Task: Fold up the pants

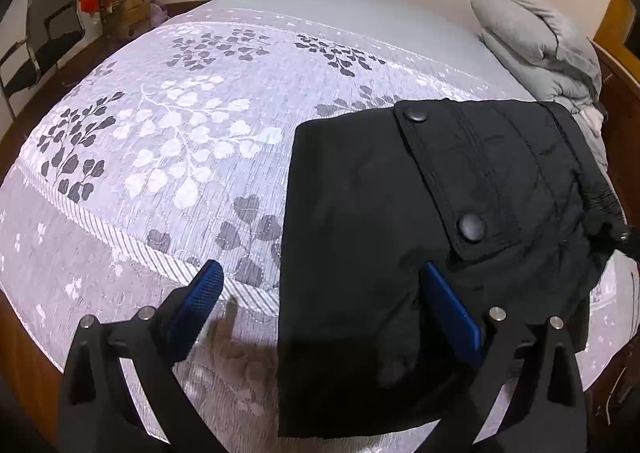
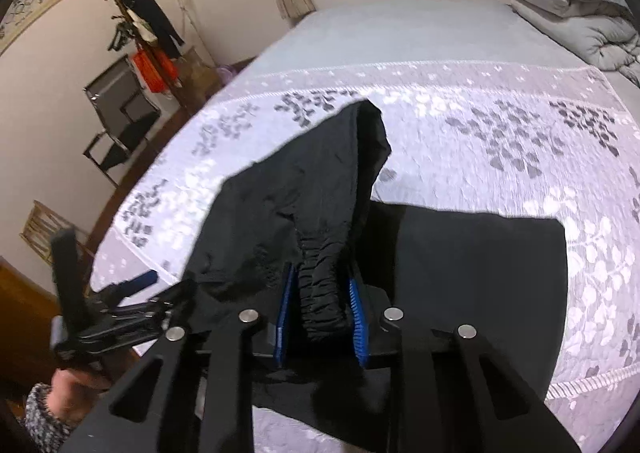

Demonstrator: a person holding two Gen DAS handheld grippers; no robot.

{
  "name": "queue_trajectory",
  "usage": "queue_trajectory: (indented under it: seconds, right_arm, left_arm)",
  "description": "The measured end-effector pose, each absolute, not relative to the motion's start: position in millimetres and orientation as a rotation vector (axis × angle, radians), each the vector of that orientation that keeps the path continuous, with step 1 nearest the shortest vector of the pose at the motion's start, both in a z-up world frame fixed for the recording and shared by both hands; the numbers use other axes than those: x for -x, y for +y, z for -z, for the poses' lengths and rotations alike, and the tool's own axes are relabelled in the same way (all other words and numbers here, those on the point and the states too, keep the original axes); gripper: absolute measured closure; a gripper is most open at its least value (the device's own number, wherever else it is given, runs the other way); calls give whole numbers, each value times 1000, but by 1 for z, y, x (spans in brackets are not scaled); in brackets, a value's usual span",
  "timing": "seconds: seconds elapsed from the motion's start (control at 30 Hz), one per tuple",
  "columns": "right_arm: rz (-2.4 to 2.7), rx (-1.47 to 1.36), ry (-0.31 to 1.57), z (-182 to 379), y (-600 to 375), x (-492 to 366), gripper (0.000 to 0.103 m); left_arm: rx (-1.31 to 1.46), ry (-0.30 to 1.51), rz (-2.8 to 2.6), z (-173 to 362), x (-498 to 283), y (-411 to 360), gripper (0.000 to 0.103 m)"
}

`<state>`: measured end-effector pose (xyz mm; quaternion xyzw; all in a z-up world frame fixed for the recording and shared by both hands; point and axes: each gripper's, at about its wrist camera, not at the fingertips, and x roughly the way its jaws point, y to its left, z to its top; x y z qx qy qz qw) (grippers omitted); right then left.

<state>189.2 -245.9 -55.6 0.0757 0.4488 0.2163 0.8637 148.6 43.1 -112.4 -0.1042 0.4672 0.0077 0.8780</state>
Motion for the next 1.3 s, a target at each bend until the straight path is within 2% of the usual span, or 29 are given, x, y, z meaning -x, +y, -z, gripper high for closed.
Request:
queue_trajectory:
  seconds: [0.23,0.73,1.3]
  right_arm:
    - [-449,-122,906,33,-250,-176,79]
    - [-305,-184,852,13,-329,-156,79]
    - [-180,-207,934,54,-375,-152,79]
  left_arm:
    - [237,954,-16,102,-147,41,5]
    - [175,926,100,87,-153,-9,5]
    - [134,921,129,78,-158,-41,5]
